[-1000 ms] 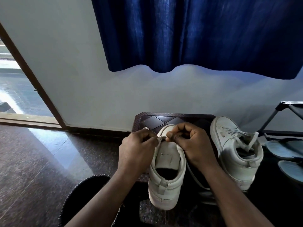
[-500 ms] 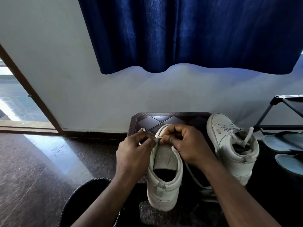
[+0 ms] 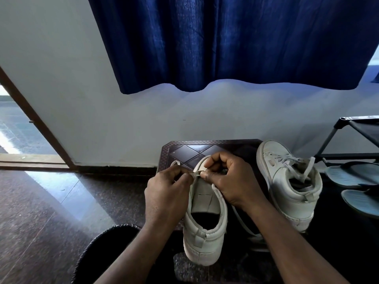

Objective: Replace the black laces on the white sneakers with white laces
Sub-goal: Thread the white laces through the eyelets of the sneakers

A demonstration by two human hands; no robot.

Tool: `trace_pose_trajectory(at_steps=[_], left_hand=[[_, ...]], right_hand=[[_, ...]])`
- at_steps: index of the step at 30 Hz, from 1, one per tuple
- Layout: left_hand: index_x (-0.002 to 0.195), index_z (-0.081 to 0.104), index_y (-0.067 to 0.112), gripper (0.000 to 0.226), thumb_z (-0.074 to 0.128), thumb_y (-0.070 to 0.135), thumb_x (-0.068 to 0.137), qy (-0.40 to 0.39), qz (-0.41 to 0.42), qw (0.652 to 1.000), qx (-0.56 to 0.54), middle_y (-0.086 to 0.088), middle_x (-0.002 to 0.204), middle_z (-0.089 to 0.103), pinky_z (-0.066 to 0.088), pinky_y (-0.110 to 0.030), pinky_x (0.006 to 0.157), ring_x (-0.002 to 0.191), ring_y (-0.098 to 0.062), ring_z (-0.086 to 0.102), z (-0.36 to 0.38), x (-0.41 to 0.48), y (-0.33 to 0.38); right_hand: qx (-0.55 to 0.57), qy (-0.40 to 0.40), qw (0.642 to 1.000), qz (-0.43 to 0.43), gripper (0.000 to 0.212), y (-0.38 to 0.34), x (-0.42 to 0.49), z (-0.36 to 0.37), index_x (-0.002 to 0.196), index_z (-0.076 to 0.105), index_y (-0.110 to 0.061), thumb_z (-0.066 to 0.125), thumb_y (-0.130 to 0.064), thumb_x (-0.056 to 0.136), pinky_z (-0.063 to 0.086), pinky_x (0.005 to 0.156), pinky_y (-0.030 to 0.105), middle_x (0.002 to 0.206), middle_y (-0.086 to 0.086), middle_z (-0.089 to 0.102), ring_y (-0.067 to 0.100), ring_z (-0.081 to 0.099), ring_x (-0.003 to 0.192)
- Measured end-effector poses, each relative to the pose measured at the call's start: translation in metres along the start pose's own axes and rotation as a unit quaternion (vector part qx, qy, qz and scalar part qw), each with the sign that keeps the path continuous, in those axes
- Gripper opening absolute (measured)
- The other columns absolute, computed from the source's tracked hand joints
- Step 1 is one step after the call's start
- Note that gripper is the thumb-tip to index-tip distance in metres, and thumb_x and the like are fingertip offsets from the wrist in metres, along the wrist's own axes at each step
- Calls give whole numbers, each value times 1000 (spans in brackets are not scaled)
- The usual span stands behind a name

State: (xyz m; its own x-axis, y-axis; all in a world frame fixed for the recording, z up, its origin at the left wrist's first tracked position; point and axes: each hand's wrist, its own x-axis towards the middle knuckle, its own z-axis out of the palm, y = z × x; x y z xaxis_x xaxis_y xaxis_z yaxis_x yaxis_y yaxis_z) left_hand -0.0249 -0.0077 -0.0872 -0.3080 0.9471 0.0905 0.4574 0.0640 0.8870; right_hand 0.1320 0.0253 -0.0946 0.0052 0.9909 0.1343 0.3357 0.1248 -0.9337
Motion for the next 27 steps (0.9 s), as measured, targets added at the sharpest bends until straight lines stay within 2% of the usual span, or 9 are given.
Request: trace_pose_trajectory(at_steps=[3, 6, 8, 11, 14, 17, 19, 22, 27], left_hand=[[74, 72, 42, 14, 63, 48, 83, 4, 11, 1000, 15, 16, 59, 62, 46, -34, 65, 64, -11, 59, 0, 0, -1], [77, 73, 29, 48, 53, 73, 82, -24, 1, 1000, -14, 10, 60, 64, 52, -42, 72, 67, -17, 61, 0, 3, -4], [80, 76, 26, 54, 55, 76, 82, -44, -34, 997, -60, 8, 69, 73, 56, -44, 76, 74, -20, 69, 0, 8, -5], [71, 77, 22, 30, 74, 43, 92, -91, -121, 976, -159, 4, 64, 69, 49, -26, 55, 56, -16, 59, -1, 18, -6], [63, 72, 19, 29, 78, 19, 92, -150, -145, 955, -211, 0, 59, 62, 41, -20, 46, 47, -7, 49, 2, 17, -4], [64, 74, 17, 27, 75, 11, 91, -117, -145, 968, -169, -3, 62, 67, 46, -23, 50, 49, -13, 55, 0, 26, -6], [69, 77, 22, 18, 70, 17, 85, -47, -116, 992, -27, -3, 67, 72, 56, -30, 58, 57, -21, 65, -8, 39, -13], [80, 75, 30, 16, 60, 33, 79, -29, -72, 979, 191, -2, 85, 75, 60, -39, 80, 84, -30, 70, -23, 47, -20], [90, 71, 37, 9, 74, 28, 89, -63, 100, 983, 138, 11, 98, 61, 50, -25, 72, 79, -2, 64, -18, 43, -18]], right_hand=[[13, -11, 1000, 5, 22, -4, -2, -1, 77, 70, -21, 87, -8, 77, 52, 66, 16, 72, -10, 74, 2, 64, 65], [27, -18, 999, 11, 21, -4, -2, -2, 76, 70, -19, 87, -6, 77, 54, 66, 19, 70, -9, 74, 3, 63, 63], [28, -8, 1000, 9, 23, -4, -2, 0, 73, 68, -18, 86, -3, 77, 49, 62, 14, 65, -13, 71, -1, 60, 59], [31, -2, 999, 7, 22, -3, -3, 2, 73, 69, -15, 89, -7, 76, 48, 62, 11, 66, -12, 72, -1, 62, 60], [41, -10, 999, 5, 20, -2, -3, 0, 78, 71, -12, 91, -12, 76, 51, 66, 13, 73, -8, 75, 3, 67, 66], [38, -29, 999, -4, 16, 0, -2, -1, 79, 72, -13, 88, -13, 79, 53, 71, 16, 77, -6, 77, 7, 70, 72], [42, -43, 998, -4, 14, 1, -2, -3, 79, 72, -14, 86, -12, 82, 54, 73, 19, 78, -6, 77, 8, 71, 73], [69, -63, 996, -3, 13, 2, -1, -7, 81, 71, -13, 82, -9, 86, 54, 75, 21, 79, -3, 78, 11, 73, 75], [93, -67, 993, -7, 9, 3, -1, -8, 84, 72, -12, 79, -8, 88, 53, 75, 19, 79, -2, 76, 8, 71, 76]])
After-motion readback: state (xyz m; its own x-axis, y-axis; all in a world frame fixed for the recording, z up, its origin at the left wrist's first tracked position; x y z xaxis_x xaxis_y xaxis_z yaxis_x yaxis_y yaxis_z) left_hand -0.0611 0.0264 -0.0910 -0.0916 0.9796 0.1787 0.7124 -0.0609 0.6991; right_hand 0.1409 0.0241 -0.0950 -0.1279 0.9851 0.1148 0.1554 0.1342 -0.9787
